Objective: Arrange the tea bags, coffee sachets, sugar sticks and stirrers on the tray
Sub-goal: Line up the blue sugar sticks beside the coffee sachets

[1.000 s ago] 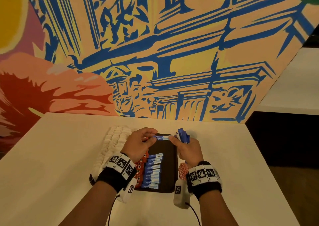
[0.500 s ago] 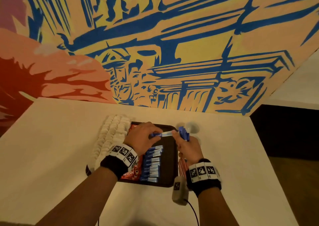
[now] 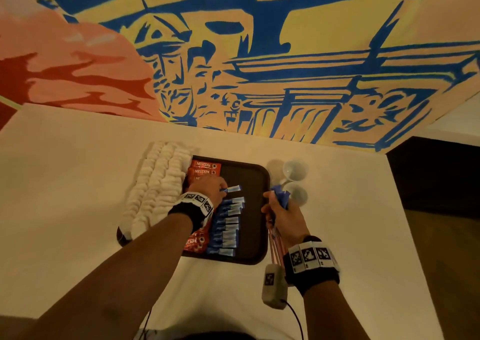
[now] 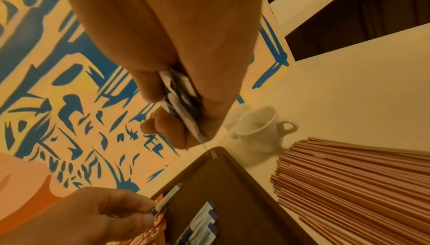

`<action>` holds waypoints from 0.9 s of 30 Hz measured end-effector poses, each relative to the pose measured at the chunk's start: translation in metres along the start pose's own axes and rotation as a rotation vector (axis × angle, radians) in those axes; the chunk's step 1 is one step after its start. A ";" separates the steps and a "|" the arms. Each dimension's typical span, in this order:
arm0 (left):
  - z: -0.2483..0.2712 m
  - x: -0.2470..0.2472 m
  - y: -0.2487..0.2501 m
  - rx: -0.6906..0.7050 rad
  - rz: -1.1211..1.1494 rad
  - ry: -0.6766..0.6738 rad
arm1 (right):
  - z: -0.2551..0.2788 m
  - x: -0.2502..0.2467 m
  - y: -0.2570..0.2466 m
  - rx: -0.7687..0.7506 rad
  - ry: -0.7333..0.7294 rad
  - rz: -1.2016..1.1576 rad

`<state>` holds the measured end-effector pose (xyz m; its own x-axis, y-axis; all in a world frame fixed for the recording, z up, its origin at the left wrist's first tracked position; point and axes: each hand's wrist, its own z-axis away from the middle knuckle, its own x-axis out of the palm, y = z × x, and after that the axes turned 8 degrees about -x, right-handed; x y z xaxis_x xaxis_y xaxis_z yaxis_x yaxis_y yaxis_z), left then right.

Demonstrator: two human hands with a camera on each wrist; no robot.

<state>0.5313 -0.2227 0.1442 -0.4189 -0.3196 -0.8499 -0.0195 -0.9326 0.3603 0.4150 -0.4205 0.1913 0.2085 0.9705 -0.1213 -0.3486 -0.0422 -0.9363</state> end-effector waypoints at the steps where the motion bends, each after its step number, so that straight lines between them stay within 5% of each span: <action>1: -0.004 0.004 0.000 0.003 -0.012 -0.010 | -0.001 0.001 0.004 -0.010 0.002 0.016; 17: -0.033 0.033 0.005 0.017 -0.179 -0.123 | -0.011 -0.004 0.025 0.045 0.020 0.009; 27: 0.002 0.001 0.022 -0.004 0.201 0.005 | 0.007 -0.010 0.008 0.004 -0.054 -0.022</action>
<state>0.5288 -0.2430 0.1520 -0.4094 -0.4999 -0.7633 0.0677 -0.8509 0.5209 0.4041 -0.4292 0.1871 0.1669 0.9825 -0.0823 -0.3483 -0.0193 -0.9372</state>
